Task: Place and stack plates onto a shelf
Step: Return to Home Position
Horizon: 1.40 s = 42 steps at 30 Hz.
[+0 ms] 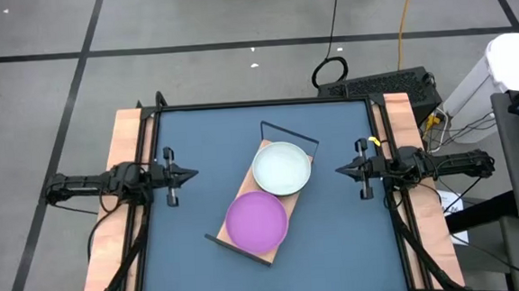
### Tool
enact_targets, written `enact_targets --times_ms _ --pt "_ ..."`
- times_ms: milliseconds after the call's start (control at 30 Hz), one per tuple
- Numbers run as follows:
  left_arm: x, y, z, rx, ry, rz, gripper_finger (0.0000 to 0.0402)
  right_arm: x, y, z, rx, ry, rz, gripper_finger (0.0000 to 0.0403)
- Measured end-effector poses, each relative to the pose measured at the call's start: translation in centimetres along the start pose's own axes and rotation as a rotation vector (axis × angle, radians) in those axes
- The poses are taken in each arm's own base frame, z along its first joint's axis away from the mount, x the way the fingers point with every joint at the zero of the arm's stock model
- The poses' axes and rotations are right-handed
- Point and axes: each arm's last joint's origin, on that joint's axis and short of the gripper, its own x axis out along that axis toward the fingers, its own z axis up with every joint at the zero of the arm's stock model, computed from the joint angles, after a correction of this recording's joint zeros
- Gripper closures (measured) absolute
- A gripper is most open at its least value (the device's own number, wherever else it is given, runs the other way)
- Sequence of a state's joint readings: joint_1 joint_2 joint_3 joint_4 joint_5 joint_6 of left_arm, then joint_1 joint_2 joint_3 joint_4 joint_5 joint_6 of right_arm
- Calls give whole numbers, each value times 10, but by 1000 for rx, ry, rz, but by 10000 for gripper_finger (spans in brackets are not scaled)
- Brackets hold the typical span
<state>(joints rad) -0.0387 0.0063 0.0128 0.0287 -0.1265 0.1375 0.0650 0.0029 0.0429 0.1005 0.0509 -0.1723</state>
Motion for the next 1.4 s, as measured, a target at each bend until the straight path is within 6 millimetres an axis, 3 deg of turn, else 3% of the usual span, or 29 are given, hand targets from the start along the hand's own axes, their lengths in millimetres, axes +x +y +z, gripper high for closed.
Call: enact_targets --times_ms 433,567,1400 --pt "3 -4 -5 -9 50 -110 396 0 0 0 0 0 0 403" --pt "0 -3 1 -16 -26 -117 396 0 0 0 0 0 0 403" --pt "0 -4 -3 -10 11 -127 396 0 0 0 0 1 1 403"
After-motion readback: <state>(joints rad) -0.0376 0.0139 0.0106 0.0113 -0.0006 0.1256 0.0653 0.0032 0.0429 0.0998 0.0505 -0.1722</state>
